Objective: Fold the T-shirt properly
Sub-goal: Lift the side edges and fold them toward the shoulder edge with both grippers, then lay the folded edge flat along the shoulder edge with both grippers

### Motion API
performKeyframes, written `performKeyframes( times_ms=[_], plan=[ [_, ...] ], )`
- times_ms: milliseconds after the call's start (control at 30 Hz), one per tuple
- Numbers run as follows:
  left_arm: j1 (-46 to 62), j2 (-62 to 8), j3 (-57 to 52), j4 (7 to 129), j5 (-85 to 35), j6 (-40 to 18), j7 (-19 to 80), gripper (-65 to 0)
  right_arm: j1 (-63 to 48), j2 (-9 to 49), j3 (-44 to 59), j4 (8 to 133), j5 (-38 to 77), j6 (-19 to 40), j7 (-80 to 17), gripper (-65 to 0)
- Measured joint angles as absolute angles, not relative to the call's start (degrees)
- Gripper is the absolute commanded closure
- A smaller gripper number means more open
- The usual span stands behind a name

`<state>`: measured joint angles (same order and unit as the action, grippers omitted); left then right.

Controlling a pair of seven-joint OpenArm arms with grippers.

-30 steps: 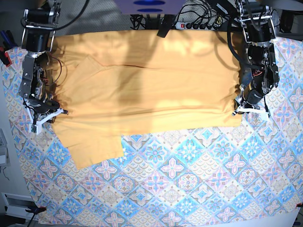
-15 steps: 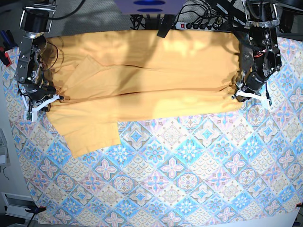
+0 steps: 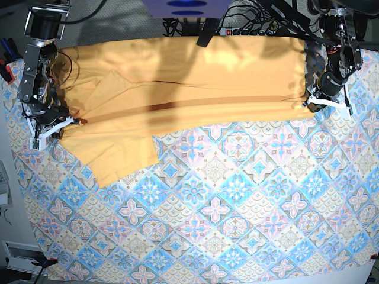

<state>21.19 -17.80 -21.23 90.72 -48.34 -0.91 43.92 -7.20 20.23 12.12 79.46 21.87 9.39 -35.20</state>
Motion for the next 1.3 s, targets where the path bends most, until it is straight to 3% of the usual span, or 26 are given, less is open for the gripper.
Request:
performKeyframes(
  times_ms=[167,700,1300],
  plan=[
    [24.12,-17.78,-21.10,95.24,-47.97,-3.44,43.66,0.0,-8.56,20.21,12.12,79.50,21.63,9.19,-35.24,0.0],
    [28.64,-17.76,-19.40,93.58,-47.75,-3.33,43.44,0.0,-10.85,20.32,12.23,81.82,21.63,9.19,-35.05,0.0],
    [33.36,-17.82,-19.57,100.51,-47.55,-3.46,43.03,0.0,-12.05,20.32,12.25,81.82,21.63,8.99,-34.81,0.0]
  ],
)
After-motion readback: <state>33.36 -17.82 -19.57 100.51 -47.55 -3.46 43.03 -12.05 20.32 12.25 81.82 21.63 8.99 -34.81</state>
